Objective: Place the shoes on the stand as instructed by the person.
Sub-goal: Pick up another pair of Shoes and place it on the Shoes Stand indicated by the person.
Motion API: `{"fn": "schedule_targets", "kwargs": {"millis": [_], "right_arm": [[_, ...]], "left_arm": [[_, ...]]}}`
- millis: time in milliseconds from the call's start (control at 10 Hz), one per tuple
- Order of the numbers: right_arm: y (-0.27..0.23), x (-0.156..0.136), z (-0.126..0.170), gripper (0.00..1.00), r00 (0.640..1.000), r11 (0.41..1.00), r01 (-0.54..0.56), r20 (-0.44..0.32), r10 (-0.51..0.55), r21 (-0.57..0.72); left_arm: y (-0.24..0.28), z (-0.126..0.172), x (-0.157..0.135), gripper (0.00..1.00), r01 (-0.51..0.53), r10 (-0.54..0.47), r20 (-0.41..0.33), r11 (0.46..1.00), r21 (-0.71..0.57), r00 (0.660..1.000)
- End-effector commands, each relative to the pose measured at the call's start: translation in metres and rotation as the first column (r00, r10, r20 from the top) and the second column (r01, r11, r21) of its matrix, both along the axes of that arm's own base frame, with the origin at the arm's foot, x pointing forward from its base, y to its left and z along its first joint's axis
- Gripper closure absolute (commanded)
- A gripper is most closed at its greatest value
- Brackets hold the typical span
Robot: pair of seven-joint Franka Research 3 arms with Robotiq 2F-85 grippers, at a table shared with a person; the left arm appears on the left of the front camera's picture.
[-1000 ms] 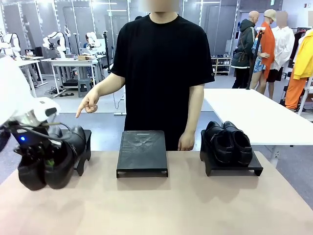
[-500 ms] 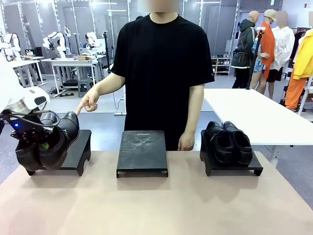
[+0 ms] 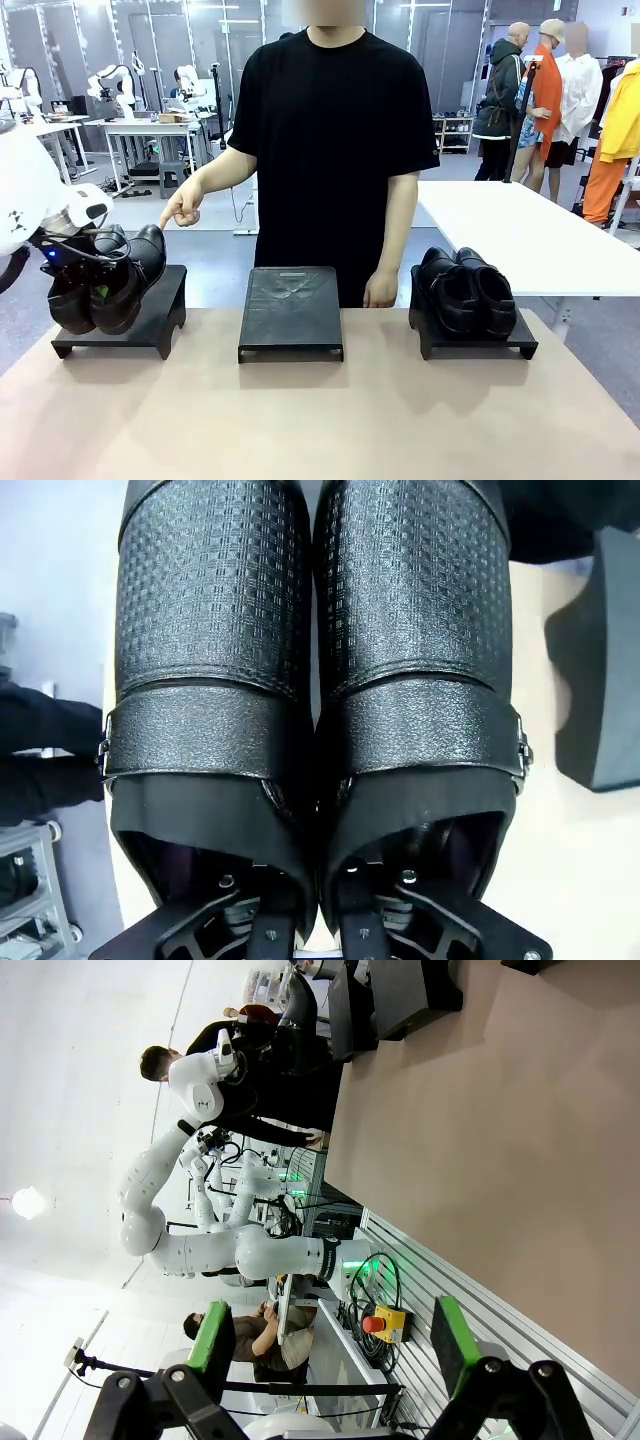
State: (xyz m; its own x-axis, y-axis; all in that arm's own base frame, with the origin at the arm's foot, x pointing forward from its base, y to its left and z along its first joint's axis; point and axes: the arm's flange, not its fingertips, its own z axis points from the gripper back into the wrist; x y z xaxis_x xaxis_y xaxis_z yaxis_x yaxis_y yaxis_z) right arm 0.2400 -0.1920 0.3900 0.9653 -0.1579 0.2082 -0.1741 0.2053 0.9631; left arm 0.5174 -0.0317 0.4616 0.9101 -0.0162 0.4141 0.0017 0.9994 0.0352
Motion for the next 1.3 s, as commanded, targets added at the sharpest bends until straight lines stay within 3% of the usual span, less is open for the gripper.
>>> {"fn": "schedule_targets", "kwargs": {"millis": [0, 1000, 1100, 1200], "right_arm": [[0.001, -0.002, 0.003, 0.00, 1.000, 1.000, -0.001, 0.004, 0.001, 0.007], [0.001, -0.002, 0.003, 0.00, 1.000, 1.000, -0.001, 0.004, 0.001, 0.007], [0.001, -0.002, 0.003, 0.00, 1.000, 1.000, -0.001, 0.004, 0.001, 0.007], [0.001, -0.002, 0.003, 0.00, 1.000, 1.000, -0.001, 0.004, 0.001, 0.007]], "left_arm": [[0.006, 0.004, 0.023, 0.91, -0.001, -0.001, 0.049, 0.999, 0.037, 0.999], [0.017, -0.040, 0.065, 0.91, 0.047, -0.048, 0.036, 0.999, 0.022, 0.998], [0.017, -0.041, 0.066, 0.74, 0.044, -0.045, 0.036, 0.999, 0.022, 0.998], [0.017, -0.040, 0.065, 0.64, 0.038, -0.039, 0.036, 0.999, 0.024, 0.999]]}}
